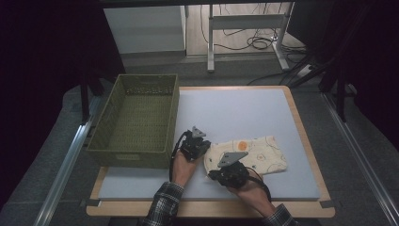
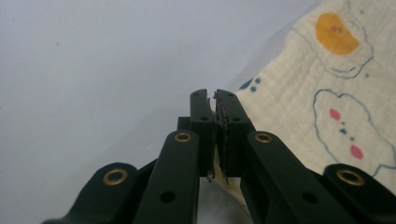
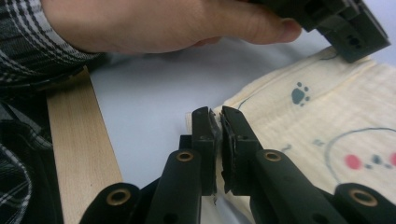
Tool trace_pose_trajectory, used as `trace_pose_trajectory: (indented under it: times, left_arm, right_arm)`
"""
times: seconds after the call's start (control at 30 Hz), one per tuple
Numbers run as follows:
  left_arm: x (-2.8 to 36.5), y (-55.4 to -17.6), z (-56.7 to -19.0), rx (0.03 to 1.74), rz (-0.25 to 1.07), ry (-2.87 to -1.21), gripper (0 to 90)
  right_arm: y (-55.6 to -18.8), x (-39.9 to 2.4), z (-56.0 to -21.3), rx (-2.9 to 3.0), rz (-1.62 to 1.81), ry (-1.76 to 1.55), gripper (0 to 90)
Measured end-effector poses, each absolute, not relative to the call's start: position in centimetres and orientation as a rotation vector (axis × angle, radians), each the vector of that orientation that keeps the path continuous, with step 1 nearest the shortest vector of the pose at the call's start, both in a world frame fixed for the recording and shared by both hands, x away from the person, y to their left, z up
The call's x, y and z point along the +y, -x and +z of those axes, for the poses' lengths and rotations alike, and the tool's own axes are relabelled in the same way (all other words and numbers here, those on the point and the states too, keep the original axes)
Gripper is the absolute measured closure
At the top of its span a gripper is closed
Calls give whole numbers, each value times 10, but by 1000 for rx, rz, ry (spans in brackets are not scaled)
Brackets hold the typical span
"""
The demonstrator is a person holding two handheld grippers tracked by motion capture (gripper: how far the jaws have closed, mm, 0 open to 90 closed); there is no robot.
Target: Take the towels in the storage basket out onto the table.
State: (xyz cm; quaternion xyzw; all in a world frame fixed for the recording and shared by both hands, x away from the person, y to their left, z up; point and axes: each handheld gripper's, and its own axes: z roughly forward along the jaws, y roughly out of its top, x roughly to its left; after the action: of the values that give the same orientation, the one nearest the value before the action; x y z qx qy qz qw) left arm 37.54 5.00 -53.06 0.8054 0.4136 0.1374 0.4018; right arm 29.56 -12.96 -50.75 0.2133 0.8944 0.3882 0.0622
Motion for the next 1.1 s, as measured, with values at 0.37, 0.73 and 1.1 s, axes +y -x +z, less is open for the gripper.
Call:
trace_pose_trajectory:
  times: [0.37, 0.73, 1.1]
  left_arm:
    - [40, -377, -515, 985, 372, -2030, 863]
    - [25, -383, -502, 901, 380, -2017, 861]
    - [-12, -395, -491, 803, 392, -2037, 859]
  right_arm:
    - [-297, -154, -498, 2660, 1223, -690, 845]
    - [-299, -180, -488, 2588, 1278, -745, 845]
    - [-301, -223, -486, 2512, 1271, -853, 845]
